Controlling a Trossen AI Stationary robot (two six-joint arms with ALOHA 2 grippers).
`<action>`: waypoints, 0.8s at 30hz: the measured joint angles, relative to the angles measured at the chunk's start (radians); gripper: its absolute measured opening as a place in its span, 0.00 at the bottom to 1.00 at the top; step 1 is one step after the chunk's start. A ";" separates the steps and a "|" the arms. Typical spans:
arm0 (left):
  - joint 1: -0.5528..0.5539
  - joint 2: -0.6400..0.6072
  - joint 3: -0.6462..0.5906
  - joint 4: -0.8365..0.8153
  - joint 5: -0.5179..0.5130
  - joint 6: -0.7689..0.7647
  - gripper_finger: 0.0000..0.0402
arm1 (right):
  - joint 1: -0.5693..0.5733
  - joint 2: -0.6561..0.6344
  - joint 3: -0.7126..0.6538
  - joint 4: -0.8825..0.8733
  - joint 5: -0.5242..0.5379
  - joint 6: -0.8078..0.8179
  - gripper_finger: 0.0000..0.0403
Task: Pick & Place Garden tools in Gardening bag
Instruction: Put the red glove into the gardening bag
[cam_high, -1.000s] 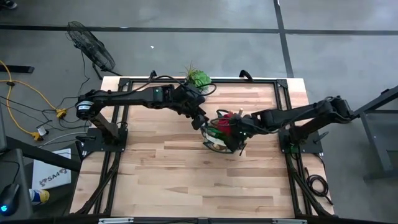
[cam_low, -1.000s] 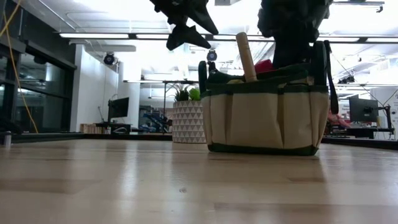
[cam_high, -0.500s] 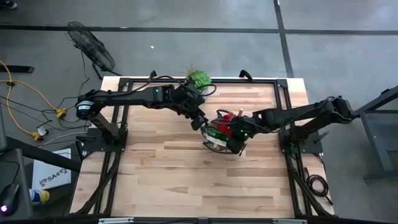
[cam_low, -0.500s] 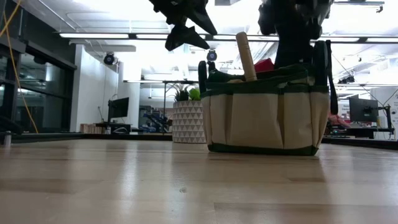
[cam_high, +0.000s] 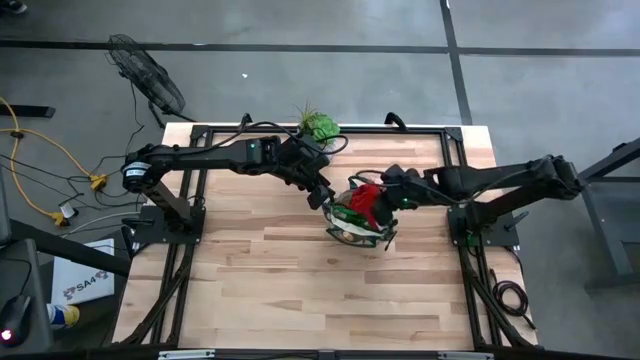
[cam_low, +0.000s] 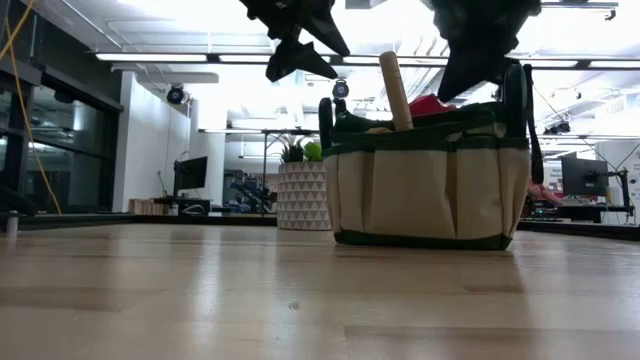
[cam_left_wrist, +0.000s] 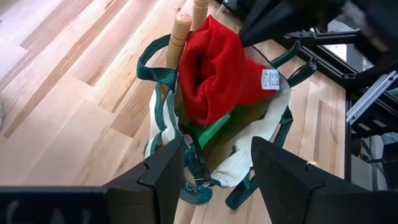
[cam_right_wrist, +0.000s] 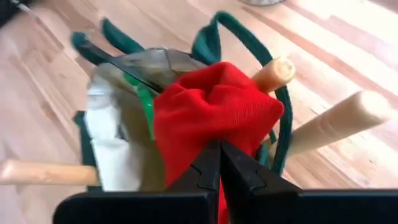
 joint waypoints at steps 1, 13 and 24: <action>0.000 0.000 0.000 0.000 0.000 -0.001 0.45 | -0.009 0.011 0.000 0.000 -0.005 0.000 0.01; 0.000 0.000 0.000 0.000 -0.001 -0.006 0.45 | -0.014 0.133 0.001 0.113 -0.153 -0.039 0.01; 0.000 0.000 0.000 0.000 -0.001 -0.015 0.45 | -0.018 0.236 0.003 0.117 -0.124 -0.031 0.01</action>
